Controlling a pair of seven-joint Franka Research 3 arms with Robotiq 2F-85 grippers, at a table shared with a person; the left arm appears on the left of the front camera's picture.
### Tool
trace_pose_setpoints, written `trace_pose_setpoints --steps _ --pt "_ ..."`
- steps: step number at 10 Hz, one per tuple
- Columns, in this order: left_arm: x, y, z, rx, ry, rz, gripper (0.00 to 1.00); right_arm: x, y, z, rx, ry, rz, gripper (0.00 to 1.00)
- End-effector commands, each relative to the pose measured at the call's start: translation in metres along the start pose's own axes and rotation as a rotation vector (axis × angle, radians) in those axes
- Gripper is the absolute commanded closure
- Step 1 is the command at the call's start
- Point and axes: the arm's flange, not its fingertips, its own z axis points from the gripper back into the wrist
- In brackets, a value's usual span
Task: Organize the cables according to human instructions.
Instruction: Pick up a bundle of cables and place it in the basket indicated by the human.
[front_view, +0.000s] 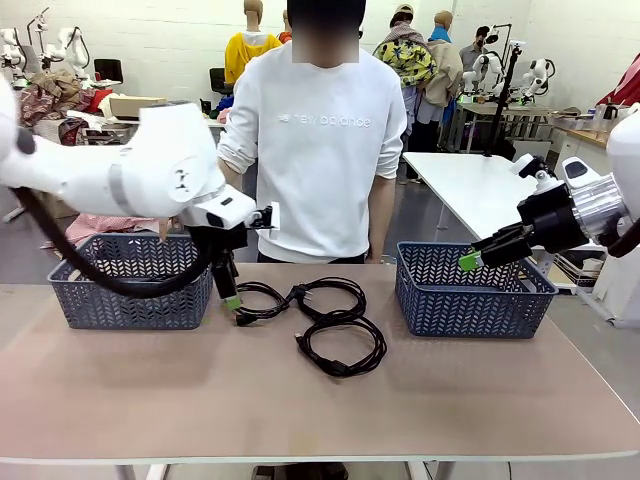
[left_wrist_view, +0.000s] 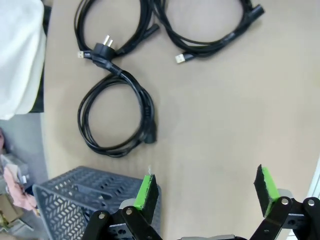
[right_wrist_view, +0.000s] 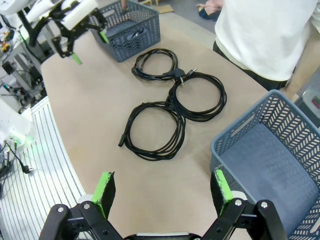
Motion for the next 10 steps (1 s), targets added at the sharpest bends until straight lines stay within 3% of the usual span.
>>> trace_pose_setpoints --steps 1,4,10 --pt "0.015 0.024 -0.003 -0.012 0.067 0.020 0.00 0.001 -0.003 -0.002 0.011 -0.030 0.018 0.00" --pt "0.023 0.040 -0.015 -0.026 0.074 0.028 0.00 0.001 -0.003 -0.002 0.011 -0.030 0.018 0.00" --pt "0.020 0.038 -0.018 -0.023 0.053 0.019 0.00 0.001 -0.003 -0.002 0.011 -0.030 0.018 0.00"
